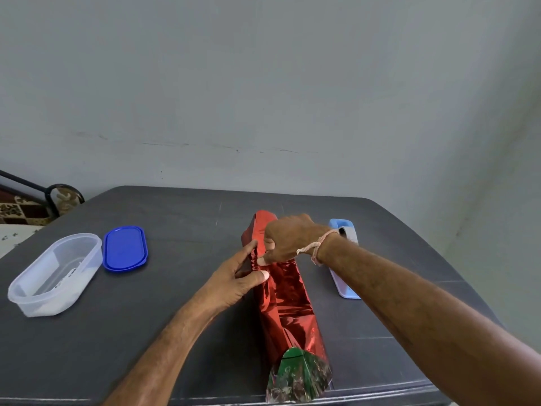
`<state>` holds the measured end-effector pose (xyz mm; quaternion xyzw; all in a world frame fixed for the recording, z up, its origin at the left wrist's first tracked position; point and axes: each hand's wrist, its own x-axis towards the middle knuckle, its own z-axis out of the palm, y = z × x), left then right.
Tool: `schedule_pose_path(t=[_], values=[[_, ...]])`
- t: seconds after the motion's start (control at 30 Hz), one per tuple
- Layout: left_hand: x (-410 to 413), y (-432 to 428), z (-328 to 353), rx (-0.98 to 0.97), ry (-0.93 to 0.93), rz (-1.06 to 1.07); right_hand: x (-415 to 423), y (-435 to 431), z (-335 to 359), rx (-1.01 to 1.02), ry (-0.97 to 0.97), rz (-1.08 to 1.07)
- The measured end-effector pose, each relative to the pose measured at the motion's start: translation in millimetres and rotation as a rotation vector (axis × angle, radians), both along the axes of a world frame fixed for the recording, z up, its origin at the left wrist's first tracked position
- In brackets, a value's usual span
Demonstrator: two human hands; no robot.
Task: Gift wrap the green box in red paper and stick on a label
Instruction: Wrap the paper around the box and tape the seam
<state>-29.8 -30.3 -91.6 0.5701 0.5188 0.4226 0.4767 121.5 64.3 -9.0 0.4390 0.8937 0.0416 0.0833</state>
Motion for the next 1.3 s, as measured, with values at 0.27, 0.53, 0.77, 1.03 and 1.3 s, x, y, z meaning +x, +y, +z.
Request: schedule_pose_path(t=[0.27, 0.53, 0.77, 1.03, 1.3], values=[[-0.3, -1.6, -1.1, -0.012, 0.009, -0.001, 0.2, 10.2, -11.5, 0.053, -0.029, -0.062], [1.5, -5.3, 2.2, -0.013, -0.004, -0.007, -1.1, 9.9, -9.8, 0.056, -0.007, -0.106], [2.2, -9.2, 7.1, -0.018, -0.019, -0.005, 3.8, 3.1, 1.0, -0.034, 0.034, -0.168], [4.8, -10.1, 9.3, -0.022, -0.061, -0.004, 16.0, 10.8, -11.5, -0.140, 0.262, -0.152], [3.1, -10.9, 6.5, -0.043, -0.054, 0.009, 22.3, 0.4, -13.6, -0.181, 0.394, -0.186]])
